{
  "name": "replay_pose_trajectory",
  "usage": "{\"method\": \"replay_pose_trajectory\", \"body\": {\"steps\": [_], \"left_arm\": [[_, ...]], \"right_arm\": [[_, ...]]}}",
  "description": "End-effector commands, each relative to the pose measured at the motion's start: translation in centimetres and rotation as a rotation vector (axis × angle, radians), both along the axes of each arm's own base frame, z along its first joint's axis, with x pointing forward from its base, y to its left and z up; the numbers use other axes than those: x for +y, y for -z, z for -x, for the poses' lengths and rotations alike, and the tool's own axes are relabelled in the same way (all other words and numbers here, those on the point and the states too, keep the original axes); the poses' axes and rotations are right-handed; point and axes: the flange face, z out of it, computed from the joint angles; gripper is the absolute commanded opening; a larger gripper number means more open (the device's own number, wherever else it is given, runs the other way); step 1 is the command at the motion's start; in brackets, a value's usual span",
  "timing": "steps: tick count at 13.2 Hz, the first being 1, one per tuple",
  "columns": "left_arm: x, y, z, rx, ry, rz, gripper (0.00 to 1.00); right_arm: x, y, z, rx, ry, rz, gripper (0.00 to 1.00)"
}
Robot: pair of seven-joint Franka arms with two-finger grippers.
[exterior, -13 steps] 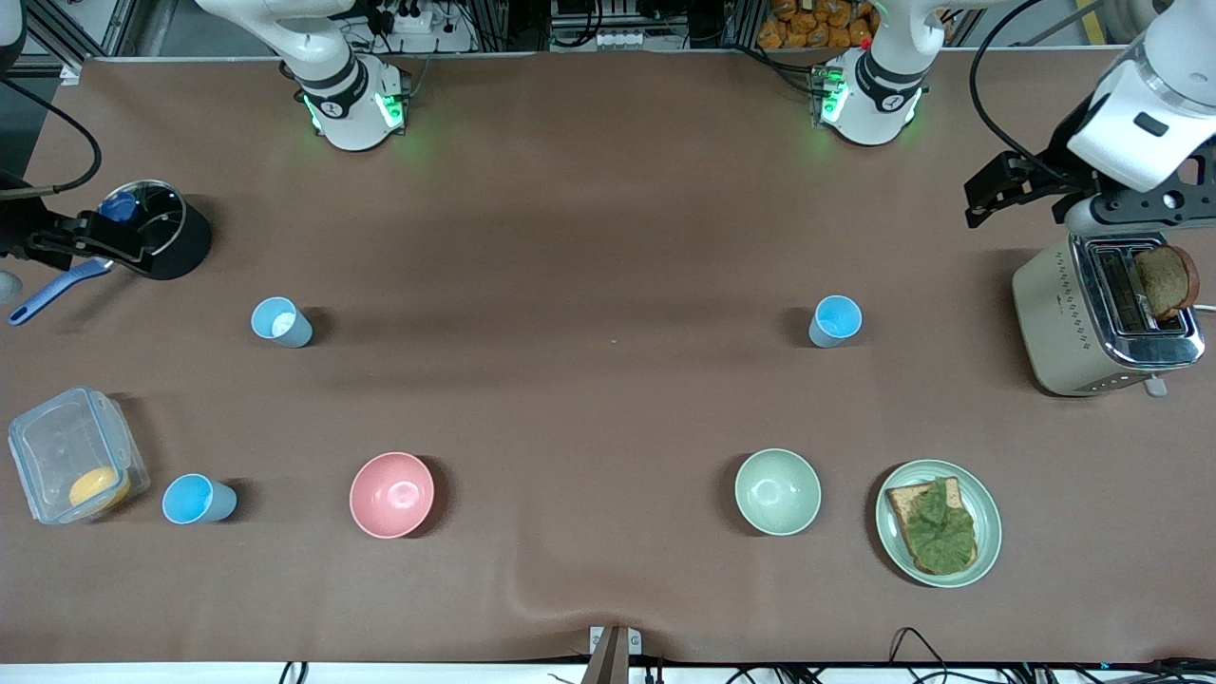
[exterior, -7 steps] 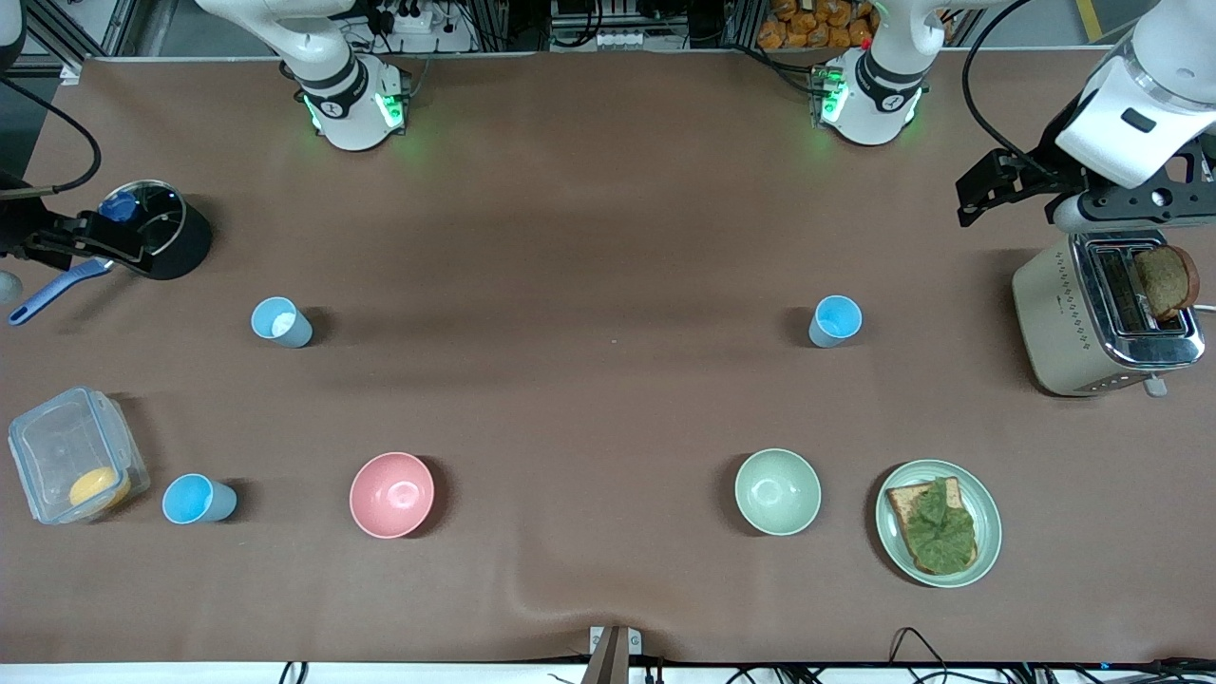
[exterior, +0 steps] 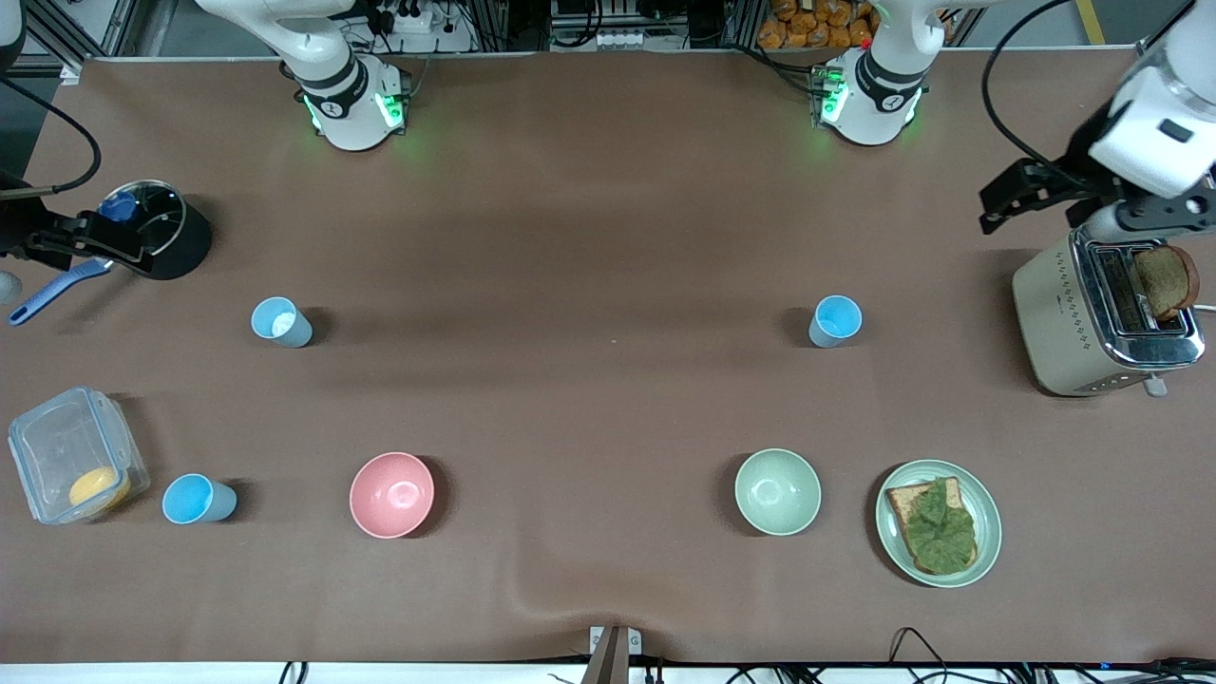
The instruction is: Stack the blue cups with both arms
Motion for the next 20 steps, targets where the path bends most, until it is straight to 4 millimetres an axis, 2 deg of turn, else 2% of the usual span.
{"method": "replay_pose_trajectory", "body": {"steps": [1, 3, 6, 13, 17, 20], "left_arm": [[3.6, 0.4, -0.5, 0.011, -0.051, 0.001, 1.0], [4.0, 1.8, -1.3, 0.038, -0.057, 0.012, 1.0], [2.4, 2.0, -1.5, 0.041, -0.028, 0.025, 1.0], [4.5, 1.2, -1.2, 0.026, -0.086, 0.01, 1.0], [5.7, 2.4, -1.5, 0.058, -0.102, -0.018, 1.0], [6.1, 1.4, -1.3, 0.036, -0.109, -0.019, 1.0]], "right_arm": [[0.0, -0.3, 0.1, 0.0, 0.005, 0.001, 1.0], [-0.1, -0.3, 0.1, 0.0, 0.006, 0.001, 1.0], [-0.1, -0.3, 0.1, 0.001, 0.006, 0.001, 1.0], [-0.2, -0.3, 0.2, 0.004, 0.006, 0.001, 1.0], [-0.2, -0.3, 0.2, 0.004, 0.006, 0.001, 1.0], [-0.2, -0.3, 0.2, 0.004, 0.006, 0.001, 1.0]]}}
